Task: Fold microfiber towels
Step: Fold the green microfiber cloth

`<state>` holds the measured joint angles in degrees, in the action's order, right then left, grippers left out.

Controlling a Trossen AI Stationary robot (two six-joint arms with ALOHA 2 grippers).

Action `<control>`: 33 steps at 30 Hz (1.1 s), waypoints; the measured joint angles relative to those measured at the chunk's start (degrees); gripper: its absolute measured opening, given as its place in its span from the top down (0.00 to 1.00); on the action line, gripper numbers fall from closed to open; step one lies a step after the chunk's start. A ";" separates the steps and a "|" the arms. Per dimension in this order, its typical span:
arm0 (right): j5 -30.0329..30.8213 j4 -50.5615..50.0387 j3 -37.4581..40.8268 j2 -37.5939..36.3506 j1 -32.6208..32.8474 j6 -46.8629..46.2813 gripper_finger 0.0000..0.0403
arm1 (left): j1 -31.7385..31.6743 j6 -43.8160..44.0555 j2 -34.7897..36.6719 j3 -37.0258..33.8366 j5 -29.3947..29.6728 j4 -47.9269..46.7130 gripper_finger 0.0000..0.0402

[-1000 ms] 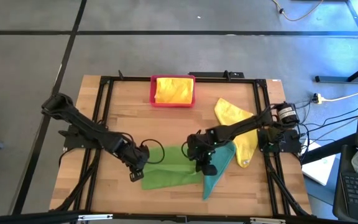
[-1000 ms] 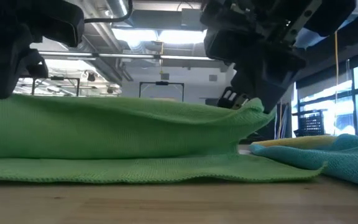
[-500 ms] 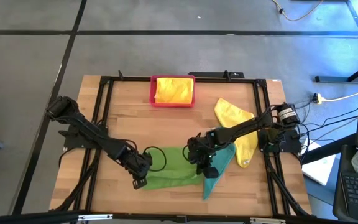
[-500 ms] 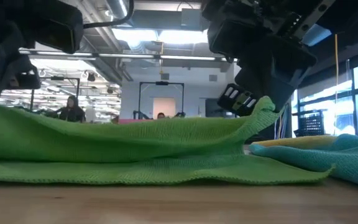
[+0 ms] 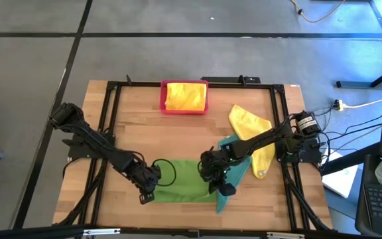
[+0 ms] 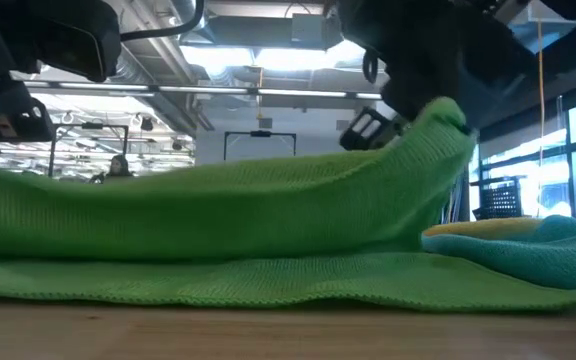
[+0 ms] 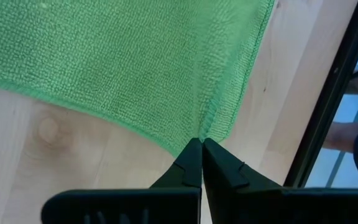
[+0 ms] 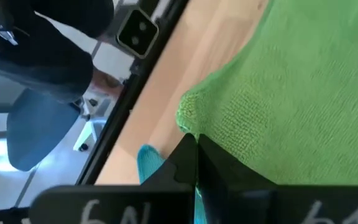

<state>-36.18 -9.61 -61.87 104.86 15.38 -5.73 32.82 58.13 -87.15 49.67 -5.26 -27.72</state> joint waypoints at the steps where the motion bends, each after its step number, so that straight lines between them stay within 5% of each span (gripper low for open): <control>1: 0.00 0.79 0.00 0.00 0.00 0.00 0.98 | 0.00 0.00 0.00 0.00 0.00 0.03 1.00; 33: 8.11 2.65 3.08 1.99 5.70 -2.61 0.95 | -0.07 1.09 0.00 0.00 1.38 10.31 1.00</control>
<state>-28.08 -6.96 -58.78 106.85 21.08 -8.34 32.75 59.22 -87.15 49.67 -3.88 -17.41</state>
